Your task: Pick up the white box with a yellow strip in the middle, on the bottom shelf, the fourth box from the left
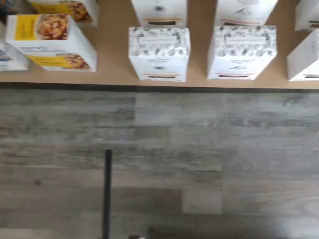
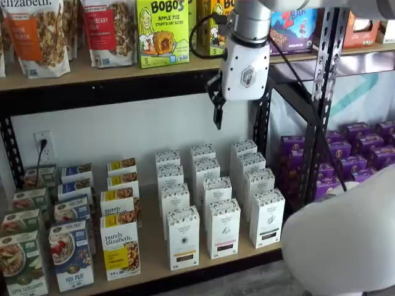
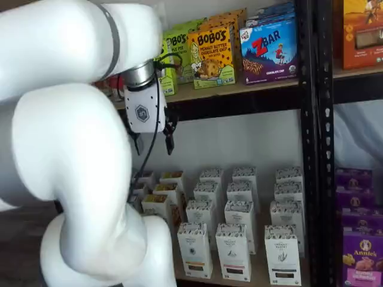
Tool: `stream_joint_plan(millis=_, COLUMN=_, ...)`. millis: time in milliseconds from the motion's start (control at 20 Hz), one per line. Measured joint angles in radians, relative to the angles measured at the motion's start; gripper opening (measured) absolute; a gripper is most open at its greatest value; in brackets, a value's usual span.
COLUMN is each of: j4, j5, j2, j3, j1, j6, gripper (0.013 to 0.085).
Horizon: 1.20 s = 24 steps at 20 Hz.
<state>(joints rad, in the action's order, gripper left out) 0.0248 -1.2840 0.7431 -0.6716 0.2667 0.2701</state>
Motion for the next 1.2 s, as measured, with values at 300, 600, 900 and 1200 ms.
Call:
stream_joint_plan(millis=300, j4=-0.069, j5=0.100, j2=-0.093, j3=0.019, j1=0.055, j6=0.078, gripper=0.0850)
stream_joint_plan(millis=600, j4=-0.063, j5=0.247, j2=-0.199, j3=0.041, j1=0.069, j6=0.095, gripper=0.0850)
stream_joint_plan(millis=900, j4=-0.103, j5=0.356, j2=-0.301, j3=0.054, j1=0.072, j6=0.126, gripper=0.0850)
stream_joint_plan(millis=1200, j4=-0.078, j5=0.470, j2=-0.411, j3=0.064, j1=0.053, j6=0.096, gripper=0.0850)
